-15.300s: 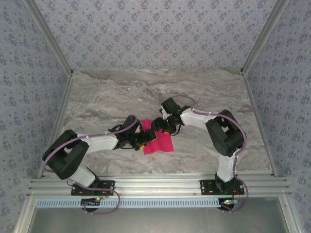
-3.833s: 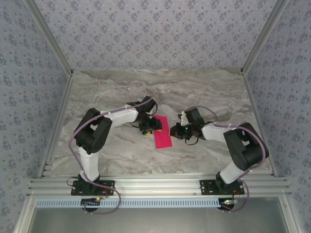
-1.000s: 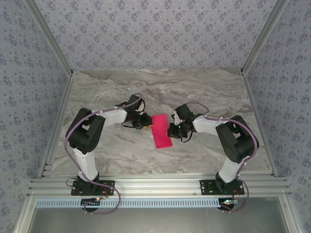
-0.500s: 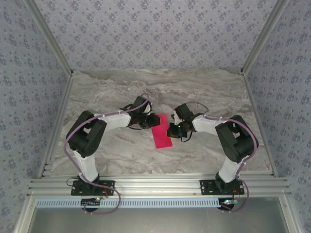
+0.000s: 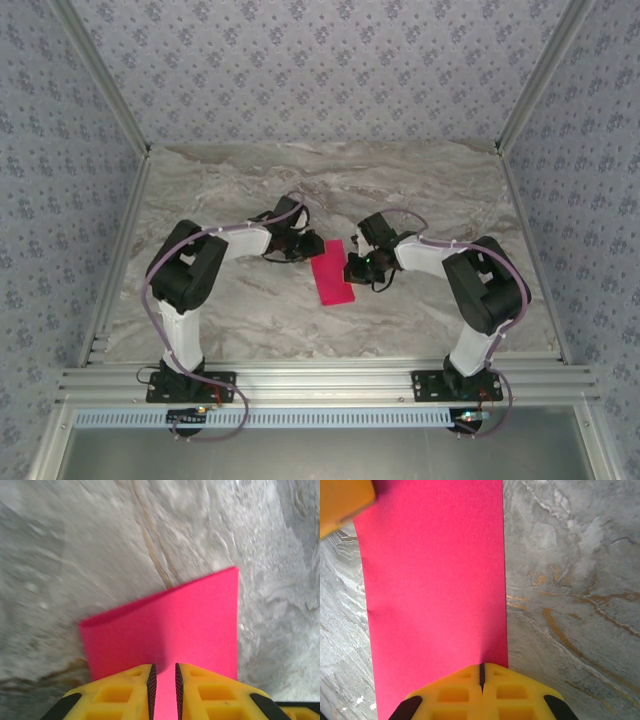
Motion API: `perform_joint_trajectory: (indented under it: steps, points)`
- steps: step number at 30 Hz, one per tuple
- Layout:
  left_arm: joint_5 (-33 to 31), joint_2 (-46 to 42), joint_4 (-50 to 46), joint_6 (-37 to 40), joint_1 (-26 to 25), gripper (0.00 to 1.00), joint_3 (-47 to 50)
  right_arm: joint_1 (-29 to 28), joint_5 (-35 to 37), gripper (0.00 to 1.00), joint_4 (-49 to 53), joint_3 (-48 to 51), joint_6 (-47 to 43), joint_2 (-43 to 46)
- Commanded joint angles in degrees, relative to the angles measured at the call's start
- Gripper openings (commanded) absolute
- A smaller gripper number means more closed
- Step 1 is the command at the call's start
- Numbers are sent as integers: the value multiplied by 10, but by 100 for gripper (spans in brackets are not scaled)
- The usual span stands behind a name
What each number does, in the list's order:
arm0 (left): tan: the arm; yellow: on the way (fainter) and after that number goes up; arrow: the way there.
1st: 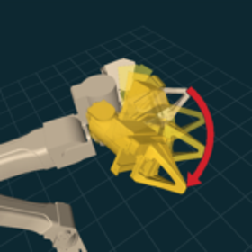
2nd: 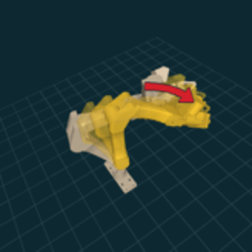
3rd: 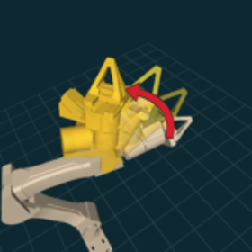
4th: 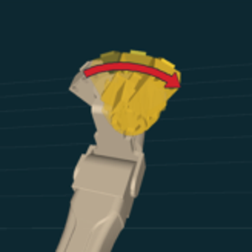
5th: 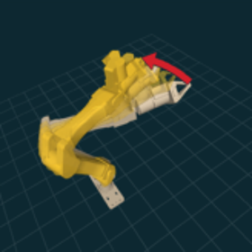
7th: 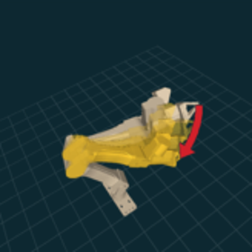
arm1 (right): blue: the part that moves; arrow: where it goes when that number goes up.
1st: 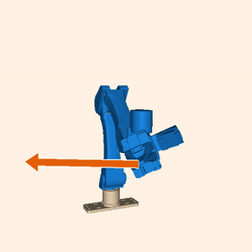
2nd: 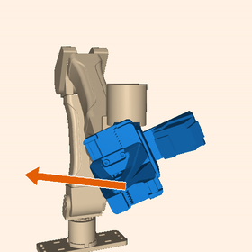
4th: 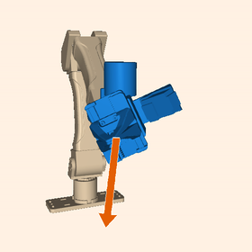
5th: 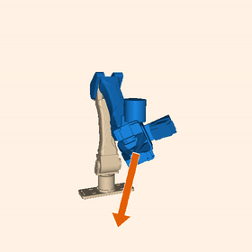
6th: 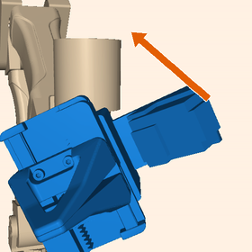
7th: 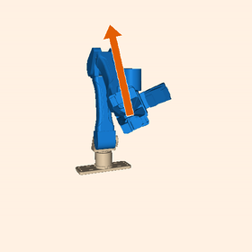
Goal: Fold a paper plane with a square sheet of paper (fold left side to right side)
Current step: First fold the square sheet of paper in half at the center of the table.
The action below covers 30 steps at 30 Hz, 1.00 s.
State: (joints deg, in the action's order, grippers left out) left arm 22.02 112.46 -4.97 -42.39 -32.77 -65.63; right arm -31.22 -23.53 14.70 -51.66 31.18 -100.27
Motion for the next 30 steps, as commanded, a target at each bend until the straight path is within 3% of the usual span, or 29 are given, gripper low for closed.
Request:
perform_joint_trajectory:
  steps: [1, 11, 20, 25, 30]
  points:
    - [-38, 23, -28, 24, 24, 20, -28, -11, 62, 0, 76, 29, -12, -46]
    - [-46, 82, -85, 55, 60, 20, -113, -17, 58, 0, 75, 29, -7, -42]
    - [-35, -15, -92, 70, 66, 25, -89, -19, 44, 0, 52, 34, 8, -42]
    - [3, -81, -37, 38, 38, 25, -21, -20, 41, 0, 46, 36, 13, -41]
    - [26, -84, 42, -16, -11, 25, 38, -19, 39, 0, 40, 36, 18, -41]
